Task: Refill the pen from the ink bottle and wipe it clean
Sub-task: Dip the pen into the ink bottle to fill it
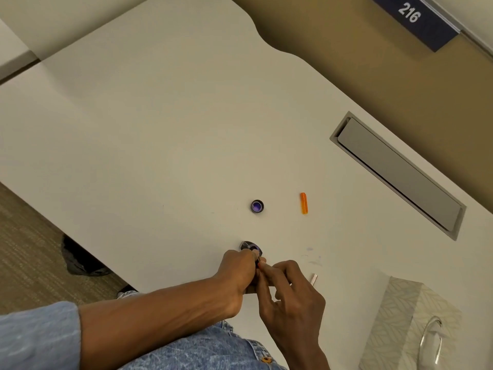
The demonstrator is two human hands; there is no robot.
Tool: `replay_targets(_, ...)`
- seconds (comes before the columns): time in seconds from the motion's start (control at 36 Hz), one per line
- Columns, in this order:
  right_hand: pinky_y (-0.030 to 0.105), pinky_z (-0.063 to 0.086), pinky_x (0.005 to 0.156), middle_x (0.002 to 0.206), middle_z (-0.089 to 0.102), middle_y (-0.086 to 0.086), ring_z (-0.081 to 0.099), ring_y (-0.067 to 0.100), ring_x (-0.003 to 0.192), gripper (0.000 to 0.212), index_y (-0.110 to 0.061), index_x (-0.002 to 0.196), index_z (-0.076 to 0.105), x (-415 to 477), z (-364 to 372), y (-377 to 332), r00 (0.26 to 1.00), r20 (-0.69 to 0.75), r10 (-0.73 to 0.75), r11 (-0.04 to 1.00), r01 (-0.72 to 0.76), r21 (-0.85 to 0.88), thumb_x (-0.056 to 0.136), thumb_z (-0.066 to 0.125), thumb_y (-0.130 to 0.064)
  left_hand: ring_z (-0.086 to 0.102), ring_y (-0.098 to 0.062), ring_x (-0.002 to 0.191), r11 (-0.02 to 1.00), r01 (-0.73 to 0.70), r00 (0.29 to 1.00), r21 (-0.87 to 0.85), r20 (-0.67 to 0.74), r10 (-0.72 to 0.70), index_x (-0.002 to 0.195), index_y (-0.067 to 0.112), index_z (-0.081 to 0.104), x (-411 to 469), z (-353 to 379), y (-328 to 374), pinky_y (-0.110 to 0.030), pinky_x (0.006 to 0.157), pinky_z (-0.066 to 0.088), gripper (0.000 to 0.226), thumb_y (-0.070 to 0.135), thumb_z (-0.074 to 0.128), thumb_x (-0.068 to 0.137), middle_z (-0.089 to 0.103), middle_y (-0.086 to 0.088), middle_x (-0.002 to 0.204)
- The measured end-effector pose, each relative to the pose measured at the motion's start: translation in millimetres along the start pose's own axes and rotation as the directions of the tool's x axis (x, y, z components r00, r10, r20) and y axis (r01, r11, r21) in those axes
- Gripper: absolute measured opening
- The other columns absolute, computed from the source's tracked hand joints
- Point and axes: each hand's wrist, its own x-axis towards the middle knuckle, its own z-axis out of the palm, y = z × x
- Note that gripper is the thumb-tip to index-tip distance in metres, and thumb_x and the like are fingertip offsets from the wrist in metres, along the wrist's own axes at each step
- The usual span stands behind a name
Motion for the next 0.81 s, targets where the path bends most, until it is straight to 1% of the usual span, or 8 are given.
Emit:
replay_targets(0.11,0.017,0.027,0.052,0.08,0.067,-0.008,0.051,0.009,0.053,0.005,-0.025,0.097,0.082,-0.7,2.4,-0.8,1.0,0.006,0.007,1.0,-0.007,-0.001,0.093,0.079,-0.026,0.071,-0.028,0.084,1.0,0.017,1.0,0.001,-0.011,-0.017,0.118,0.001,0.073,-2.0,1.7,3.0,-0.052,0.092,0.065,0.026,0.012,0.052,0.108,0.077,-0.012,0.096)
replay_targets(0.22,0.016,0.027,0.053,0.081,0.068,-0.008,0.052,0.009,0.053,0.005,-0.024,0.095,0.082,-1.2,3.4,-0.1,1.0,0.014,0.007,1.0,-0.007,-0.001,0.093,0.08,-0.028,0.069,-0.024,0.076,1.0,0.023,0.999,0.004,-0.023,-0.023,0.119,-0.001,0.072,-3.3,2.5,4.5,-0.045,0.079,0.064,0.025,0.012,0.053,0.108,0.075,-0.01,0.094)
replay_targets(0.33,0.016,0.028,0.052,0.08,0.069,-0.007,0.052,0.009,0.053,0.005,-0.024,0.095,0.083,-1.2,3.0,1.3,1.0,-0.001,0.005,1.0,-0.005,-0.006,0.092,0.08,-0.027,0.069,-0.024,0.077,1.0,0.018,0.999,0.007,-0.029,-0.018,0.122,-0.002,0.071,-4.0,2.4,4.8,-0.044,0.079,0.064,0.026,0.011,0.053,0.108,0.075,-0.012,0.097)
replay_targets(0.5,0.021,0.035,0.045,0.082,0.069,-0.006,0.054,0.01,0.054,0.008,-0.024,0.099,0.082,-1.6,2.8,1.6,1.0,0.013,-0.019,0.999,0.02,-0.048,0.092,0.08,-0.027,0.071,-0.024,0.073,0.999,-0.009,1.0,0.04,-0.022,0.01,0.117,0.0,0.074,-2.8,0.4,3.3,-0.037,0.065,0.065,0.026,0.011,0.052,0.108,0.076,-0.011,0.092)
replay_targets(0.58,0.019,0.035,0.047,0.084,0.07,-0.007,0.056,0.01,0.055,0.012,-0.024,0.103,0.082,-1.0,1.3,-0.1,1.0,0.013,-0.024,0.999,0.024,-0.03,0.092,0.08,-0.028,0.078,-0.031,0.087,0.999,-0.023,1.0,0.047,-0.013,0.024,0.116,0.001,0.074,-1.5,-0.4,0.2,-0.048,0.082,0.068,0.026,0.014,0.053,0.107,0.08,-0.018,0.102)
replay_targets(0.64,0.018,0.035,0.048,0.086,0.07,-0.007,0.059,0.009,0.056,0.017,-0.024,0.108,0.082,0.0,0.9,-0.8,0.999,0.017,-0.033,0.999,0.034,-0.024,0.094,0.077,-0.03,0.08,-0.036,0.097,0.998,-0.033,0.999,0.051,-0.015,0.034,0.117,0.003,0.073,-1.1,-0.4,-1.1,-0.051,0.086,0.067,0.025,0.017,0.055,0.107,0.08,-0.02,0.107)
replay_targets(0.75,0.02,0.036,0.048,0.087,0.071,-0.005,0.059,0.012,0.058,0.021,-0.023,0.115,0.081,-0.1,2.4,-1.6,0.998,0.036,-0.054,0.996,0.057,-0.064,0.095,0.074,-0.027,0.077,-0.029,0.086,0.998,-0.043,0.999,0.048,-0.013,0.043,0.112,0.003,0.076,-2.1,-1.7,-1.2,-0.036,0.065,0.066,0.025,0.013,0.054,0.106,0.081,-0.016,0.102)
replay_targets(0.81,0.021,0.039,0.046,0.087,0.071,-0.004,0.059,0.013,0.058,0.024,-0.023,0.115,0.081,-1.2,2.7,-1.4,0.997,0.042,-0.066,0.994,0.07,-0.089,0.091,0.079,-0.021,0.076,-0.028,0.086,0.998,-0.042,0.999,0.041,-0.011,0.042,0.11,0.002,0.077,-2.2,-1.9,-1.2,-0.036,0.067,0.065,0.025,0.012,0.054,0.106,0.082,-0.016,0.102)
